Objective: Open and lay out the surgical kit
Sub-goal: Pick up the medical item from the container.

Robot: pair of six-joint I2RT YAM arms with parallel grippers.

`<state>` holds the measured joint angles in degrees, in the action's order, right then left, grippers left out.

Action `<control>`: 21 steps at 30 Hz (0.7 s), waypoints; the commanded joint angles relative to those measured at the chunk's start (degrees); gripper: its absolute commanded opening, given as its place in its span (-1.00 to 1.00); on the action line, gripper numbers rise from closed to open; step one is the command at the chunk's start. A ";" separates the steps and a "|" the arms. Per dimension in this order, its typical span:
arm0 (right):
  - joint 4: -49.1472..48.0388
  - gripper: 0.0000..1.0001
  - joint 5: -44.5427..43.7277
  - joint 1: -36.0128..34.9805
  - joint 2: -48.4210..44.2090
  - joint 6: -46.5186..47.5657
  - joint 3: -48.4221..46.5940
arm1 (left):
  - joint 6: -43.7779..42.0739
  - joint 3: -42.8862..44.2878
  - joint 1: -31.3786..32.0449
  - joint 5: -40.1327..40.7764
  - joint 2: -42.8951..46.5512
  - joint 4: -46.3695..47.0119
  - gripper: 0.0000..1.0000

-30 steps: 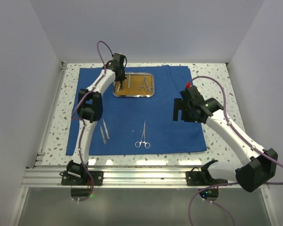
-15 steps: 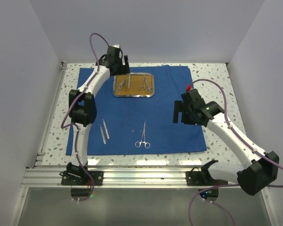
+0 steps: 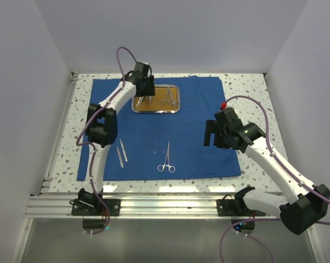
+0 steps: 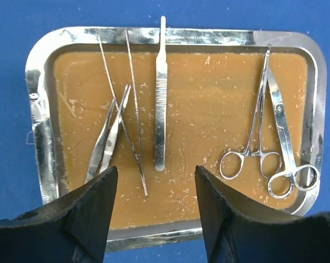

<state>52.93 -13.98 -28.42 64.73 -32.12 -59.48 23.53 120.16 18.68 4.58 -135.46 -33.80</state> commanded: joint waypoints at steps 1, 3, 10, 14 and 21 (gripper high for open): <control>0.25 0.97 -0.70 0.12 -1.27 -0.93 0.16 | 0.90 1.48 0.04 1.66 -1.38 0.67 0.23; 0.34 0.97 -1.05 0.13 -1.19 -0.84 0.16 | 0.90 2.01 0.13 1.66 -2.26 0.14 0.14; 0.07 0.97 -1.67 0.12 0.31 0.04 -0.46 | 0.47 -0.36 1.19 4.03 -2.70 -0.04 -0.03; -0.63 0.97 -1.49 0.21 1.19 0.39 -0.46 | 0.46 -0.89 1.36 4.38 -3.67 -0.04 -0.12; -0.72 0.97 -2.28 0.21 2.33 1.71 -1.16 | 0.64 2.53 1.36 5.00 -7.27 -1.79 -0.45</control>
<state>53.10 -14.33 -28.42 66.83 -31.51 -59.48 24.40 120.51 19.92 8.38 -140.07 -34.44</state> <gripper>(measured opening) 0.985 0.280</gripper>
